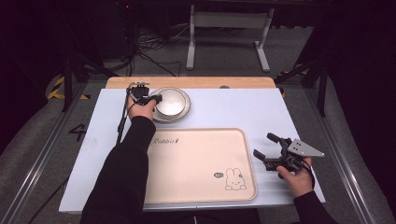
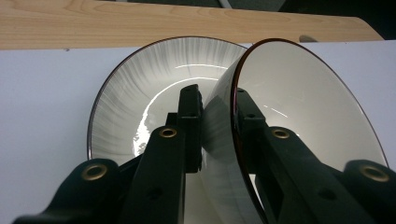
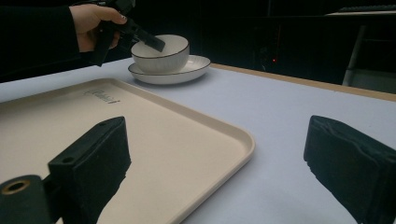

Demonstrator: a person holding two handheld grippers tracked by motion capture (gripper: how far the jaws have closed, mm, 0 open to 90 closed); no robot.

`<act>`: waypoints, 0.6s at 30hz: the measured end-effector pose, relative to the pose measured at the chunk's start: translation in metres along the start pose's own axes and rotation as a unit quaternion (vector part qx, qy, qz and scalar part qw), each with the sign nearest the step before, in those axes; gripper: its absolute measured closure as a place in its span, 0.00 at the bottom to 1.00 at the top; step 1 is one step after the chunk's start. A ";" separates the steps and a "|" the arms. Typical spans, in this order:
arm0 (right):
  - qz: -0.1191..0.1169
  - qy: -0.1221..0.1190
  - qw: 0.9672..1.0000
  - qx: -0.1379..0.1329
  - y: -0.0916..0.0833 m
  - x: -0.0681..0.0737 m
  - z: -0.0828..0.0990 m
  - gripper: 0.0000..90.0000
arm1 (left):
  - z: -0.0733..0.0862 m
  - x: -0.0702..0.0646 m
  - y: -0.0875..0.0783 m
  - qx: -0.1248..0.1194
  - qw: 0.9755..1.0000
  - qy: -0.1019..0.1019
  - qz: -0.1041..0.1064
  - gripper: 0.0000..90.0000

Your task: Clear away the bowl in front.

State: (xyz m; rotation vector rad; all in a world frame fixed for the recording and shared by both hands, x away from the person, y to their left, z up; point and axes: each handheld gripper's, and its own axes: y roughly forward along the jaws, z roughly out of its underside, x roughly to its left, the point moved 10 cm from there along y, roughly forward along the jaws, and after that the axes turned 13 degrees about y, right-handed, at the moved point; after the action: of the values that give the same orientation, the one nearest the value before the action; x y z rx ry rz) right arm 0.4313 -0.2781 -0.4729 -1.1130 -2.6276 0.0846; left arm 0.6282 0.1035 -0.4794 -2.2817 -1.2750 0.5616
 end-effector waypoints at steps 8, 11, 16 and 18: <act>0.000 0.001 1.000 0.000 0.000 0.000 0.000 0.08 | -0.006 -0.002 -0.009 -0.004 1.000 0.008 0.002 0.84; 0.000 0.000 1.000 0.000 0.000 0.000 0.000 0.08 | -0.009 -0.005 -0.013 -0.008 1.000 0.008 0.011 0.85; 0.001 0.000 1.000 0.000 0.000 0.000 0.000 0.08 | -0.013 -0.011 -0.020 -0.014 1.000 0.014 0.024 0.86; 0.001 0.000 1.000 0.000 0.000 0.000 0.000 0.08 | -0.015 -0.013 -0.022 -0.015 0.999 0.014 0.024 0.86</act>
State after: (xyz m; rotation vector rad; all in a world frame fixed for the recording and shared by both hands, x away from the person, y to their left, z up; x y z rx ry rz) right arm 0.4315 -0.2781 -0.4730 -1.1147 -2.6258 0.0854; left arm 0.6153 0.0997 -0.4530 -2.3419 -1.2254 0.5289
